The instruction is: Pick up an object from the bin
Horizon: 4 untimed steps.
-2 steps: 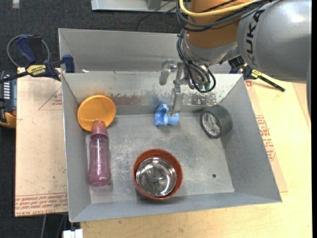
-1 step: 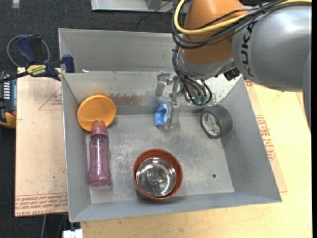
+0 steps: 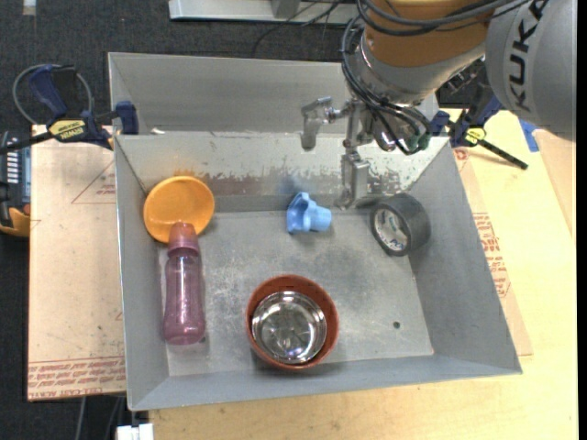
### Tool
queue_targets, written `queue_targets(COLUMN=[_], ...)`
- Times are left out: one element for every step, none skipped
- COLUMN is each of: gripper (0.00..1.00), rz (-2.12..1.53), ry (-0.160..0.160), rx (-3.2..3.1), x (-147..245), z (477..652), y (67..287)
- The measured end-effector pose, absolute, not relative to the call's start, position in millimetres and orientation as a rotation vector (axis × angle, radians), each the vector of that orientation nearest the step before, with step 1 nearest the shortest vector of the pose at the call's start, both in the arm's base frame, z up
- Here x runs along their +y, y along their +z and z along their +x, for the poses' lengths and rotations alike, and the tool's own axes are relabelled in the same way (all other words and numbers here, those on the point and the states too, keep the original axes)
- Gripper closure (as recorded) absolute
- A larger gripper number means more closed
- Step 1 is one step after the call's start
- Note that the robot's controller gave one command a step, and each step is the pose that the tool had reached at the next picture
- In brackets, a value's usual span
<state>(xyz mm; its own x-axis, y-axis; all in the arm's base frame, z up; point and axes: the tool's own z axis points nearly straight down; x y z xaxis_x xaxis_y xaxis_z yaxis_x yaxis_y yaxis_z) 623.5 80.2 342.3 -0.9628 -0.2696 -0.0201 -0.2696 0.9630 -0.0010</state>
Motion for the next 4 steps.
queue_targets(gripper=[0.00, 0.00, 0.00, 0.00], rz=[-0.380, -0.773, -0.429, -0.307], ry=[0.005, -0.002, 0.007, 0.010], rx=[3.109, 3.007, 3.100, 3.097], x=[94, 96, 89, 96], z=[612.8, 637.0, 619.7, 622.2], y=[245, 318, 363, 347])
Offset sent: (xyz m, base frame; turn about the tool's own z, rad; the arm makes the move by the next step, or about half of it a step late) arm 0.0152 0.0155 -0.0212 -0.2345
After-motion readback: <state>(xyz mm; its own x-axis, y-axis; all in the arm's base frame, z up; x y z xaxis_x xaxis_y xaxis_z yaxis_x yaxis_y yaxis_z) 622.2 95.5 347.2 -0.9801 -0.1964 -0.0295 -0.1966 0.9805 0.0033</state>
